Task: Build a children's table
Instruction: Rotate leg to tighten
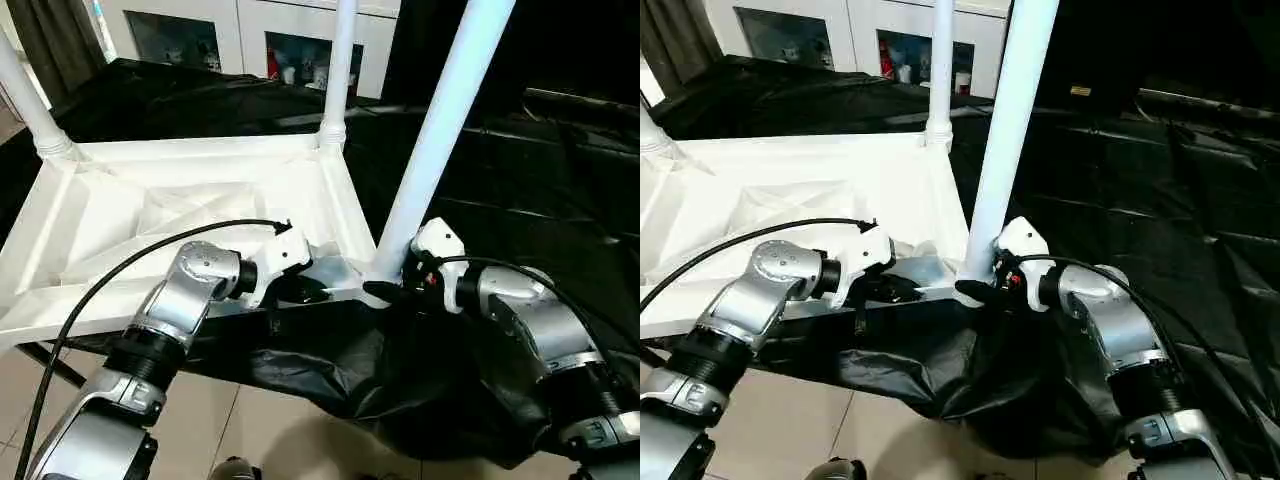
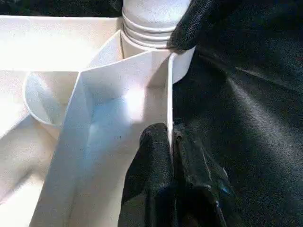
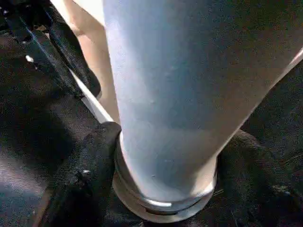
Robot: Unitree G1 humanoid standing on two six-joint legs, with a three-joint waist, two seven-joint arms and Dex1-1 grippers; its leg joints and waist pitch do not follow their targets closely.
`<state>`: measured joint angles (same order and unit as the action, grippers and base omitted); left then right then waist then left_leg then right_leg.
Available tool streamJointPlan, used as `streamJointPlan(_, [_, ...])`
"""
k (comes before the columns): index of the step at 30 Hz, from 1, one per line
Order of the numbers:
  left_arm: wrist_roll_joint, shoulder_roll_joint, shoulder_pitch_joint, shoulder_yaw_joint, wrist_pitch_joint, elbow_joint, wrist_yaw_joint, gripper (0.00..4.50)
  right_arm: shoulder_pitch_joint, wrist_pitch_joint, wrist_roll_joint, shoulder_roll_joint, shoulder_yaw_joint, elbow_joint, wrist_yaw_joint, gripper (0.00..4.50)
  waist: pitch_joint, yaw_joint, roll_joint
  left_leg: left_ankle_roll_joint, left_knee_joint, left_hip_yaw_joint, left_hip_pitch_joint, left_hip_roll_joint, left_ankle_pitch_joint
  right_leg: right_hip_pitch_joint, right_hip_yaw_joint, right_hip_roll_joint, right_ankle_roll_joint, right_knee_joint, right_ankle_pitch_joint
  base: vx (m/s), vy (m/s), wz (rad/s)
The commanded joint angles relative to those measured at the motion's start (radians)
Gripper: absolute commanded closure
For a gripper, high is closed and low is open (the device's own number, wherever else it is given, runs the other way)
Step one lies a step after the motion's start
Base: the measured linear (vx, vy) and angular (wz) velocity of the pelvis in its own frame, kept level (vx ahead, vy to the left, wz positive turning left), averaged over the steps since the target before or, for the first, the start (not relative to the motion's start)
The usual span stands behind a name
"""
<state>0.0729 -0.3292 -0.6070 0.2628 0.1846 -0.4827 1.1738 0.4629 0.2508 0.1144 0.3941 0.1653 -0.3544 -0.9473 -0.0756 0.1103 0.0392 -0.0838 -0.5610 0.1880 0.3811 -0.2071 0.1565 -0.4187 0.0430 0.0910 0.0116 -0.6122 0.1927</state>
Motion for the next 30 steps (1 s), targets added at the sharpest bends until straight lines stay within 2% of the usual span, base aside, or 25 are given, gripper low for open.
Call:
streamJointPlan(1, [-0.056,0.023,0.026,0.015,-0.002,0.012,0.038,4.50,-0.017,0.007,0.015,-0.009,0.004,0.024,-0.012,1.72,0.057,0.003,0.018,0.108,0.050,0.000,-0.013,-0.018,0.134,0.055,-0.031,0.043,-0.239,0.059,0.066,0.000,0.000,0.00])
streamJointPlan(3, [-0.043,0.037,0.023,0.012,0.006,-0.003,-0.003,4.50,-0.024,0.021,0.022,-0.041,-0.020,0.004,0.047,1.74,0.057,0.002,0.020,0.106,0.050,0.001,-0.012,-0.017,0.133,0.055,-0.032,0.042,-0.237,0.059,0.071,0.000,0.000,0.00])
streamJointPlan(5, [-0.030,0.049,0.018,0.011,0.005,-0.018,-0.037,4.50,-0.024,0.020,0.014,-0.062,-0.030,-0.016,0.096,1.77,0.054,0.001,0.020,0.092,0.053,-0.001,-0.012,-0.018,0.155,0.053,-0.032,0.044,-0.227,0.064,0.114,0.000,0.000,0.00])
streamJointPlan(7, [0.000,0.085,0.004,0.012,0.014,-0.051,-0.122,4.50,-0.014,0.030,-0.003,-0.123,-0.063,-0.069,0.236,1.78,0.051,-0.004,0.018,0.070,0.059,-0.002,-0.015,-0.019,0.185,0.050,-0.032,0.045,-0.213,0.072,0.173,0.000,0.000,0.00])
streamJointPlan(8, [0.025,0.134,-0.015,0.013,0.031,-0.086,-0.208,4.50,0.004,0.037,-0.020,-0.197,-0.104,-0.125,0.409,1.78,0.049,-0.008,0.015,0.046,0.062,-0.002,-0.016,-0.018,0.217,0.045,-0.033,0.045,-0.200,0.078,0.235,0.000,0.000,0.00])
streamJointPlan(9, [0.025,0.134,-0.015,0.013,0.031,-0.086,-0.208,4.50,0.004,0.037,-0.020,-0.197,-0.104,-0.125,0.409,1.78,0.046,-0.012,0.017,0.033,0.066,-0.003,-0.017,-0.017,0.236,0.043,-0.034,0.046,-0.189,0.083,0.275,0.000,0.000,0.00])
streamJointPlan(10, [0.030,0.147,-0.020,0.014,0.037,-0.095,-0.229,4.50,0.009,0.038,-0.024,-0.217,-0.116,-0.139,0.456,1.78,0.046,-0.015,0.019,0.005,0.072,-0.009,-0.017,-0.016,0.268,0.047,-0.031,0.049,-0.166,0.087,0.347,0.000,0.000,0.00])
streamJointPlan(12, [0.042,0.190,-0.035,0.016,0.053,-0.115,-0.285,4.50,0.019,0.037,-0.036,-0.260,-0.125,-0.163,0.536,1.78,0.045,-0.017,0.018,0.001,0.072,-0.008,-0.024,-0.017,0.302,0.039,-0.034,0.047,-0.151,0.096,0.367,0.000,0.000,0.00])
streamJointPlan(14, [0.052,0.252,-0.055,0.027,0.076,-0.135,-0.348,4.50,0.029,0.026,-0.068,-0.317,-0.120,-0.181,0.629,1.78,0.043,-0.020,0.017,-0.005,0.076,-0.010,-0.022,-0.015,0.316,0.038,-0.036,0.048,-0.133,0.101,0.403,0.000,0.000,0.00])
streamJointPlan(15, [0.059,0.288,-0.063,0.043,0.088,-0.141,-0.366,4.50,0.035,0.026,-0.073,-0.365,-0.120,-0.181,0.682,1.78,0.044,-0.020,0.018,-0.004,0.075,-0.011,-0.024,-0.016,0.322,0.038,-0.036,0.048,-0.125,0.101,0.404,0.000,0.000,0.00])
streamJointPlan(20, [0.079,0.333,-0.085,0.061,0.078,-0.169,-0.389,4.50,0.042,0.001,-0.094,-0.421,-0.105,-0.193,0.740,1.78,0.049,-0.015,0.018,0.008,0.074,-0.009,-0.021,-0.013,0.297,0.039,-0.036,0.045,-0.115,0.099,0.345,0.000,0.000,0.00])
streamJointPlan(21, [0.081,0.336,-0.090,0.057,0.077,-0.176,-0.393,4.50,0.043,-0.005,-0.094,-0.421,-0.103,-0.197,0.739,1.22,0.051,-0.014,0.020,0.011,0.073,-0.008,-0.022,-0.013,0.294,0.039,-0.036,0.045,-0.116,0.098,0.335,0.000,0.000,0.00])
streamJointPlan(22, [0.081,0.335,-0.093,0.054,0.076,-0.179,-0.393,4.50,0.044,-0.008,-0.089,-0.420,-0.105,-0.198,0.735,1.08,0.049,-0.013,0.019,0.014,0.074,-0.008,-0.022,-0.013,0.292,0.039,-0.036,0.044,-0.119,0.098,0.327,0.000,0.000,0.00])
streamJointPlan(27, [0.080,0.291,-0.089,0.037,0.050,-0.180,-0.361,4.50,0.051,-0.029,-0.091,-0.386,-0.120,-0.199,0.702,0.65,0.051,-0.009,0.022,0.018,0.075,-0.009,-0.019,-0.015,0.283,0.042,-0.035,0.046,-0.121,0.095,0.314,0.000,0.000,0.00])
streamJointPlan(28, [0.080,0.289,-0.089,0.036,0.050,-0.179,-0.360,4.50,0.051,-0.030,-0.091,-0.384,-0.121,-0.198,0.698,0.65,0.051,-0.009,0.026,0.021,0.074,-0.009,-0.017,-0.014,0.285,0.044,-0.035,0.046,-0.119,0.095,0.318,0.000,0.000,0.00])
streamJointPlan(30, [0.065,0.247,-0.074,0.028,0.026,-0.160,-0.302,4.50,0.039,-0.030,-0.065,-0.326,-0.110,-0.158,0.584,0.65,0.053,-0.009,0.027,0.027,0.074,-0.009,-0.016,-0.015,0.281,0.047,-0.034,0.048,-0.117,0.095,0.317,0.000,0.000,0.00])
